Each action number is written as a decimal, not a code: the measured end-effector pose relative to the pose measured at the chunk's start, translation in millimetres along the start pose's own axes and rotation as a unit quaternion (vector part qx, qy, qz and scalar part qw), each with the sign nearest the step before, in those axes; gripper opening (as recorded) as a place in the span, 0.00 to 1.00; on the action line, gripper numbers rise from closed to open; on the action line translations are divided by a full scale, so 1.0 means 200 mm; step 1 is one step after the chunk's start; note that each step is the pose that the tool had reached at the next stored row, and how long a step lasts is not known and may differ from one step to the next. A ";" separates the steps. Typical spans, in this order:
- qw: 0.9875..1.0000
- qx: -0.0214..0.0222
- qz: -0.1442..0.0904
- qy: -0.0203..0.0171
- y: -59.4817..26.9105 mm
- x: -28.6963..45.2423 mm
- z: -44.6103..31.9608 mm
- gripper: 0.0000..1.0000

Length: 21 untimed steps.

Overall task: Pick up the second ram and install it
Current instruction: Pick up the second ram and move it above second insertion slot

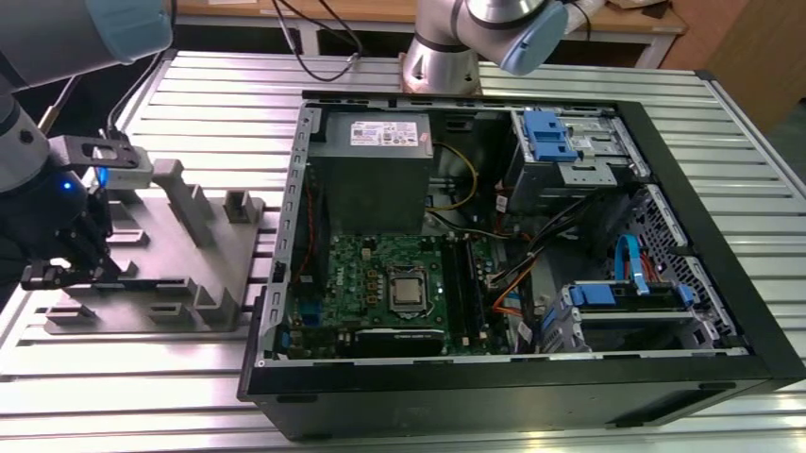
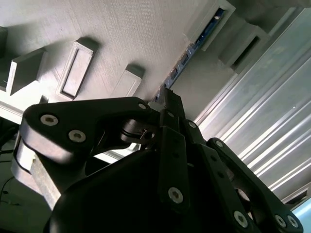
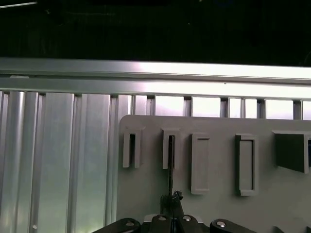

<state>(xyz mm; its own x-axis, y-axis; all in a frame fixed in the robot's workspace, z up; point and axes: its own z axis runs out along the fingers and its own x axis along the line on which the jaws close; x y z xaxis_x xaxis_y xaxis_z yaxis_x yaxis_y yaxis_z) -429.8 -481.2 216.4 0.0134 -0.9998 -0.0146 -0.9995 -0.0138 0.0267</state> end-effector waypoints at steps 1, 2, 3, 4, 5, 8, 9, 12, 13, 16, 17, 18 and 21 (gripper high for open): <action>1.000 0.000 0.004 0.000 0.000 0.000 0.002 0.07; 1.000 0.000 0.005 0.000 0.000 0.000 0.003 0.07; 1.000 0.000 0.007 0.000 0.000 0.000 0.004 0.07; 1.000 0.000 0.010 0.000 0.000 0.000 0.008 0.07; 1.000 0.000 0.015 0.000 0.000 0.000 0.010 0.07; 1.000 0.000 0.021 0.000 0.000 0.000 0.011 0.07; 1.000 0.000 0.021 0.000 0.000 0.000 0.011 0.07; 1.000 0.000 0.022 0.000 0.000 0.000 0.011 0.07; 1.000 0.000 0.022 0.000 0.000 0.000 0.011 0.08; 1.000 0.000 0.022 0.000 0.000 0.000 0.011 0.20; 1.000 0.000 0.022 0.000 0.000 0.000 0.011 0.27; 1.000 0.000 0.022 0.000 0.000 0.000 0.011 0.27; 1.000 0.001 0.022 -0.002 0.002 0.001 0.013 0.33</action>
<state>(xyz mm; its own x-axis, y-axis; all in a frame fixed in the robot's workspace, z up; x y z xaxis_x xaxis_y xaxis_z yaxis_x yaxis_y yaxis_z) -430.2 -481.3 213.9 -0.0309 -0.9994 -0.0169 -0.9992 0.0304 0.0246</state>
